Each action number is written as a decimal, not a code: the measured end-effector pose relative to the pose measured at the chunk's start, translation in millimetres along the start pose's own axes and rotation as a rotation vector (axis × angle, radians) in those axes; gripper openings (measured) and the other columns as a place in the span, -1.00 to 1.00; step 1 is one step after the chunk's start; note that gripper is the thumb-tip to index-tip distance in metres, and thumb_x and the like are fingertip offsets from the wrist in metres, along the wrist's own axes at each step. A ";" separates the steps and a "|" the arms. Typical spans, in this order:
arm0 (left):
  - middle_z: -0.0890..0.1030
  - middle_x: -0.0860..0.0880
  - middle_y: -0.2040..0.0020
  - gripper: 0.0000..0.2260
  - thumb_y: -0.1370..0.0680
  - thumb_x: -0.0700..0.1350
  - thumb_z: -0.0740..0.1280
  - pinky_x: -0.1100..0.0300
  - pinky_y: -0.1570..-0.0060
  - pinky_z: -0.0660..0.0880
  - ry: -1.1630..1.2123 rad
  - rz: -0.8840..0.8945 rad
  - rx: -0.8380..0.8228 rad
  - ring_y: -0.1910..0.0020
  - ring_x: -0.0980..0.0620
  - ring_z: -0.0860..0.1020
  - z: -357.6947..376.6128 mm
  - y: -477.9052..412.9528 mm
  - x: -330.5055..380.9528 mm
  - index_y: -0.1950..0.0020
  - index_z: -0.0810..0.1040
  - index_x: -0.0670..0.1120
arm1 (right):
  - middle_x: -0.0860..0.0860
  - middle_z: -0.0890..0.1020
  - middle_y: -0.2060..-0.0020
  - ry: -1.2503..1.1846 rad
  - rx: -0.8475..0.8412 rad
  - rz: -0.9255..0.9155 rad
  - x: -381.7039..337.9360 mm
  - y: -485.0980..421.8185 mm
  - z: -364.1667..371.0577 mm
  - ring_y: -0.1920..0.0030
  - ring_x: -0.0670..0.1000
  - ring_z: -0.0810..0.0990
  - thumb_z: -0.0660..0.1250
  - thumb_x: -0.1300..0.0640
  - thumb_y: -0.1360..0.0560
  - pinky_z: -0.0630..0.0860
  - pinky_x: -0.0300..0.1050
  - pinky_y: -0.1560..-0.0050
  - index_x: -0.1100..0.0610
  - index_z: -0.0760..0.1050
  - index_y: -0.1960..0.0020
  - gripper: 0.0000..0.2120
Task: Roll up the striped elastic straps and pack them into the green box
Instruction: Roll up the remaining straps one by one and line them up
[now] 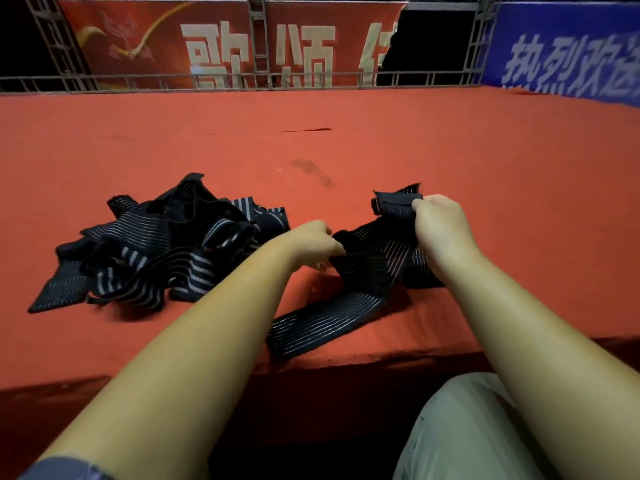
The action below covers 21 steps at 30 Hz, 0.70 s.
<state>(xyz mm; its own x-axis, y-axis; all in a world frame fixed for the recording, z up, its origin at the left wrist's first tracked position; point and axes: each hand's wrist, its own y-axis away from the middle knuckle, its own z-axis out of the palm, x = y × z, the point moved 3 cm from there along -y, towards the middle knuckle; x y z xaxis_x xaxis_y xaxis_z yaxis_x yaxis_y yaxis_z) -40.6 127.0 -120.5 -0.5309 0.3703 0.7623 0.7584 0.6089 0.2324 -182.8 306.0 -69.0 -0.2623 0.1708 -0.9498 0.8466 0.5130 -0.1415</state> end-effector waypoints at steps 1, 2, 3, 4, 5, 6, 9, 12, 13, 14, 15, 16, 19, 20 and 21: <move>0.72 -0.30 -0.09 -0.73 -0.59 -0.28 0.34 -0.13 0.05 0.65 -0.015 -0.026 -0.006 0.10 -0.18 0.69 -0.9 -1.6 -5.0 -0.27 0.60 -0.31 | -0.05 0.49 0.32 0.014 0.025 -0.016 -0.5 -2.3 -2.7 0.31 0.04 0.41 0.20 0.19 -0.60 0.27 -0.05 0.33 0.05 0.44 0.21 -0.78; 0.73 -0.34 -0.04 -0.78 -0.58 -0.35 0.31 -0.13 0.01 0.68 -0.009 -0.039 -0.008 0.11 -0.21 0.72 -1.6 -0.7 -10.1 -0.20 0.61 -0.35 | -0.04 0.51 0.31 0.028 0.045 -0.034 -0.4 -4.8 -5.7 0.29 0.04 0.45 0.19 0.16 -0.63 0.31 -0.05 0.31 0.06 0.45 0.19 -0.78; 0.74 -0.37 -0.02 -0.81 -0.59 -0.41 0.29 -0.15 -0.03 0.71 0.017 -0.045 -0.011 0.10 -0.23 0.75 -2.5 0.8 -14.1 -0.16 0.61 -0.37 | -0.03 0.57 0.26 0.050 0.059 -0.046 0.9 -7.3 -8.0 0.23 0.07 0.52 0.19 0.13 -0.65 0.40 -0.05 0.24 0.08 0.51 0.13 -0.78; 0.73 -0.38 -0.02 -0.83 -0.60 -0.45 0.29 -0.13 -0.01 0.73 0.031 -0.043 -0.019 0.11 -0.22 0.77 -4.6 7.6 -15.4 -0.15 0.61 -0.37 | 0.00 0.63 0.18 0.078 0.069 -0.046 3.0 -8.5 -8.9 0.14 0.10 0.59 0.19 0.10 -0.67 0.49 -0.03 0.13 0.11 0.56 0.05 -0.78; 0.74 -0.37 -0.01 -0.84 -0.61 -0.46 0.30 -0.04 0.05 0.75 0.006 -0.016 -0.014 0.16 -0.16 0.77 -7.8 13.3 -17.8 -0.13 0.62 -0.36 | 0.02 0.66 0.10 0.096 0.079 -0.045 5.1 -9.4 -7.5 0.05 0.13 0.63 0.19 0.07 -0.69 0.54 0.00 0.01 0.13 0.58 -0.03 -0.77; 0.75 -0.33 0.02 -0.84 -0.60 -0.46 0.33 0.08 0.12 0.74 -0.069 0.024 0.004 0.21 -0.08 0.76 -13.6 18.9 -18.2 -0.12 0.63 -0.32 | 0.03 0.67 0.07 0.104 0.083 -0.050 5.5 -9.9 -4.4 0.01 0.15 0.64 0.19 0.06 -0.71 0.56 0.02 -0.05 0.14 0.58 -0.07 -0.76; 0.76 -0.06 0.10 -0.75 -0.53 -0.40 0.39 0.25 0.20 0.61 -0.374 0.189 0.191 0.18 0.03 0.69 -42.7 38.3 -14.8 -0.03 0.70 -0.07 | -0.03 0.56 0.21 0.138 0.088 -0.096 -5.5 -2.4 -0.7 0.17 0.07 0.52 0.16 0.09 -0.74 0.40 -0.02 0.12 0.09 0.49 0.09 -0.74; 0.74 -0.01 0.11 -0.73 -0.55 -0.39 0.41 0.22 0.18 0.61 -0.222 0.210 0.195 0.21 0.13 0.69 -58.4 55.9 -22.1 -0.10 0.70 -0.05 | -0.08 0.42 0.30 0.136 0.104 -0.120 -16.1 2.1 1.2 0.32 -0.03 0.36 0.15 0.09 -0.75 0.24 -0.03 0.30 0.00 0.30 0.23 -0.64; 0.71 -0.02 0.12 -0.74 -0.57 -0.42 0.39 0.25 0.20 0.61 -0.132 0.177 0.160 0.25 0.15 0.68 -58.4 59.4 -27.7 -0.12 0.68 -0.10 | -0.08 0.41 0.30 0.128 0.095 -0.113 -18.3 2.0 2.6 0.32 -0.04 0.35 0.15 0.08 -0.75 0.24 -0.03 0.30 0.00 0.30 0.23 -0.65; 0.68 -0.04 0.11 -0.74 -0.58 -0.44 0.36 0.25 0.20 0.63 -0.076 0.136 0.115 0.26 0.15 0.67 -55.7 63.0 -33.6 -0.14 0.66 -0.14 | -0.08 0.41 0.30 0.118 0.085 -0.111 -21.1 4.0 4.1 0.33 -0.03 0.34 0.16 0.08 -0.75 0.23 -0.04 0.31 0.00 0.29 0.23 -0.65; 0.66 -0.05 0.08 -0.76 -0.60 -0.44 0.32 0.22 0.19 0.64 -0.066 0.102 0.082 0.24 0.14 0.67 -54.0 68.4 -39.7 -0.14 0.64 -0.16 | -0.07 0.39 0.31 0.101 0.075 -0.113 -26.2 7.3 5.3 0.33 -0.02 0.32 0.15 0.08 -0.75 0.21 -0.03 0.32 0.00 0.28 0.23 -0.64; 0.66 -0.07 0.06 -0.77 -0.62 -0.42 0.28 0.20 0.18 0.65 -0.065 0.069 0.051 0.23 0.14 0.67 -52.6 75.0 -46.1 -0.13 0.63 -0.16 | -0.07 0.37 0.32 0.077 0.068 -0.118 -32.3 10.7 6.9 0.34 0.00 0.30 0.15 0.08 -0.75 0.18 -0.03 0.32 0.02 0.27 0.23 -0.64; 0.69 -0.12 0.06 -0.78 -0.66 -0.35 0.21 0.16 0.21 0.60 0.050 -0.013 0.020 0.26 0.09 0.69 -46.7 92.8 -61.5 -0.03 0.55 -0.08 | -0.05 0.31 0.33 -0.010 0.070 -0.138 -50.1 19.5 10.6 0.33 0.04 0.24 0.15 0.07 -0.75 0.12 -0.01 0.31 0.02 0.24 0.22 -0.65; 0.69 -0.12 0.09 -0.79 -0.66 -0.34 0.20 0.15 0.24 0.59 0.112 -0.032 0.033 0.28 0.06 0.68 -44.0 96.4 -66.9 -0.01 0.52 -0.05 | -0.06 0.29 0.34 -0.017 0.073 -0.146 -55.3 22.5 10.8 0.33 0.04 0.23 0.15 0.07 -0.75 0.11 -0.02 0.32 0.02 0.22 0.22 -0.64; 0.65 -0.11 0.14 -0.79 -0.65 -0.32 0.22 0.13 0.26 0.58 0.163 -0.042 0.057 0.32 0.05 0.64 -42.5 100.3 -70.6 0.01 0.50 -0.02 | -0.06 0.29 0.34 -0.017 0.082 -0.151 -60.0 25.7 10.4 0.34 0.03 0.22 0.14 0.08 -0.75 0.10 -0.02 0.33 0.01 0.21 0.23 -0.63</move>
<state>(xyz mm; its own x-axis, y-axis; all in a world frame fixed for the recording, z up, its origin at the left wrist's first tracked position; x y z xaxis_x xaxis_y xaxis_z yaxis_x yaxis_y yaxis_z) 89.0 132.2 -125.3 -0.4894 0.2278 0.8418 0.7117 0.6622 0.2345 -140.5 300.2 -18.5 -0.3822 0.0818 -0.9205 0.8330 0.4616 -0.3049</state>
